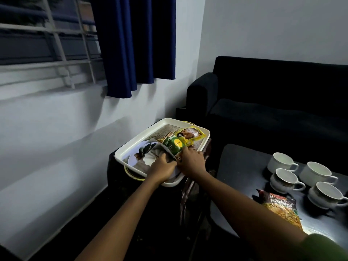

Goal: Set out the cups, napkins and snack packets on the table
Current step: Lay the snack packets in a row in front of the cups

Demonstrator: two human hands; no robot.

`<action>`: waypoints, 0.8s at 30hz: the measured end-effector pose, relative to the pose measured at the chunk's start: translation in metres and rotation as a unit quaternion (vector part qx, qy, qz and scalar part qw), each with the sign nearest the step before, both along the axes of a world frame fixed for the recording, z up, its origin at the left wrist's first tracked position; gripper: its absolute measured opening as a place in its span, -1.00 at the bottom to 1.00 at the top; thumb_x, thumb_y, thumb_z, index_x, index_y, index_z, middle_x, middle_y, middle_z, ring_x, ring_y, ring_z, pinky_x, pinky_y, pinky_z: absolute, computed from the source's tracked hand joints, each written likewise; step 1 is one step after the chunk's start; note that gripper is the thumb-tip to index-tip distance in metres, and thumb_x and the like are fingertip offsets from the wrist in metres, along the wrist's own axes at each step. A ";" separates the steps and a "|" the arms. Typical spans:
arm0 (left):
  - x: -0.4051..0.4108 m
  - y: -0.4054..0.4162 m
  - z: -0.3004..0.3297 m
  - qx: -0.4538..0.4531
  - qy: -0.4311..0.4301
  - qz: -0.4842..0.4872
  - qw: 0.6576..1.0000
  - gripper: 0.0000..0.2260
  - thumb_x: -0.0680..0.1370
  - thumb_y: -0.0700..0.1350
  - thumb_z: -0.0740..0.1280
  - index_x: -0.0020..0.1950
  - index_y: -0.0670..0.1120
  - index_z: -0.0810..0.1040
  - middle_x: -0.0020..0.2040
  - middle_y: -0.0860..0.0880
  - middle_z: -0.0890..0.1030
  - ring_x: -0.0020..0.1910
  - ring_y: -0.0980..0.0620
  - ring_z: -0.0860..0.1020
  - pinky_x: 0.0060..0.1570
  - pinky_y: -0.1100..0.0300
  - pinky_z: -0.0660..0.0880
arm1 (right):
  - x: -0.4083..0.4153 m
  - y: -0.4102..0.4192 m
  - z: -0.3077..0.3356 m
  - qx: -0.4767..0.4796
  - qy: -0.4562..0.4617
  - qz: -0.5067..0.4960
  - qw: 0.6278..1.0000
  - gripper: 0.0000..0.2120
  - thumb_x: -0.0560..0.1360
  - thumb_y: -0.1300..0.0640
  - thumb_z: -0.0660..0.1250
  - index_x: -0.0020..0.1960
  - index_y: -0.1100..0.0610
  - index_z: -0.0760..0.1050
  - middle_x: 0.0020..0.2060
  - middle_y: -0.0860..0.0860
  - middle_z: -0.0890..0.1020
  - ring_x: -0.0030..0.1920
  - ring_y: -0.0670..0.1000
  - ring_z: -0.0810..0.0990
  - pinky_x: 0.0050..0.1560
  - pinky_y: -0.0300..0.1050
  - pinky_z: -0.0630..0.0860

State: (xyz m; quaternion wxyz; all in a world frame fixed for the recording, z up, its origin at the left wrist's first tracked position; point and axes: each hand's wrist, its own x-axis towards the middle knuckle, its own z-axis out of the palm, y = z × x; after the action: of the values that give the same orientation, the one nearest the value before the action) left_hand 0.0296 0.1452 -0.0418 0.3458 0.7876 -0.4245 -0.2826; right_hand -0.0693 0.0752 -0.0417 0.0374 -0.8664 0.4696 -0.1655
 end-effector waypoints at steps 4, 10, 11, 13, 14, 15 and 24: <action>-0.002 -0.002 0.006 -0.069 0.141 0.076 0.985 -0.53 0.52 -0.04 0.30 0.39 -0.17 0.37 0.28 -0.19 0.54 0.22 -0.18 0.51 0.22 0.00 0.45 | -0.009 0.014 0.002 -0.009 -0.077 0.014 0.997 -0.62 0.41 -0.04 0.32 0.10 0.19 0.41 -0.01 0.14 0.63 -0.02 0.20 0.57 -0.03 0.00 0.42; -0.020 -0.005 0.020 -0.091 0.396 0.157 0.900 -0.54 0.52 0.05 0.34 0.30 -0.22 0.46 0.14 -0.23 0.62 -0.01 -0.15 0.62 -0.12 0.09 0.53 | -0.014 0.048 0.007 0.000 -0.233 0.045 0.971 -0.67 0.40 0.01 0.35 0.11 0.12 0.49 -0.05 0.03 0.62 -0.04 0.06 0.57 -0.18 -0.08 0.46; -0.022 -0.004 0.022 -0.103 0.400 0.168 0.895 -0.54 0.51 0.05 0.36 0.27 -0.23 0.48 0.11 -0.22 0.63 -0.09 -0.11 0.62 -0.19 0.13 0.52 | -0.016 0.053 0.008 -0.008 -0.247 0.047 0.968 -0.65 0.40 0.02 0.36 0.14 0.11 0.49 -0.02 0.03 0.62 -0.01 0.05 0.56 -0.16 -0.10 0.44; -0.024 -0.003 0.024 -0.130 0.407 0.185 0.885 -0.56 0.48 0.05 0.41 0.21 -0.23 0.53 0.07 -0.20 0.64 -0.14 -0.08 0.61 -0.16 0.09 0.56 | -0.023 0.060 0.011 -0.016 -0.255 0.043 0.966 -0.58 0.41 -0.02 0.38 0.21 0.11 0.47 0.06 0.02 0.60 0.08 0.04 0.52 -0.02 -0.09 0.42; -0.026 -0.002 0.026 -0.141 0.406 0.187 0.883 -0.57 0.46 0.05 0.43 0.18 -0.22 0.55 0.06 -0.19 0.65 -0.11 -0.09 0.61 -0.07 0.06 0.58 | -0.027 0.062 0.013 -0.007 -0.255 0.039 0.966 -0.54 0.41 -0.05 0.39 0.25 0.09 0.45 0.12 0.01 0.57 0.14 0.04 0.48 0.06 -0.06 0.39; -0.028 -0.001 0.028 -0.149 0.403 0.185 0.884 -0.58 0.45 0.04 0.44 0.16 -0.21 0.56 0.03 -0.17 0.65 -0.09 -0.09 0.60 -0.01 0.04 0.57 | -0.034 0.065 0.016 0.007 -0.255 0.033 0.966 -0.50 0.41 -0.07 0.39 0.29 0.06 0.43 0.17 0.00 0.53 0.19 0.02 0.44 0.12 -0.04 0.36; -0.058 0.006 0.043 -0.174 0.374 -0.046 0.910 -0.74 0.51 -0.06 0.39 0.16 -0.12 0.58 -0.13 0.02 0.68 -0.19 0.13 0.65 -0.20 0.19 0.58 | -0.111 0.062 0.050 0.184 -0.470 -0.063 0.861 -0.77 0.47 -0.07 0.33 0.08 -0.04 0.44 0.09 -0.03 0.48 0.17 0.04 0.49 0.21 0.11 0.47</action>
State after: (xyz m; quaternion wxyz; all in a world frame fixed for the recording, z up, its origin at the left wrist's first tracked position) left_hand -0.0287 0.1517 0.0015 0.5975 0.5308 -0.3426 -0.4938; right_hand -0.1805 0.1376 0.0087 0.4018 -0.6318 0.4713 -0.4660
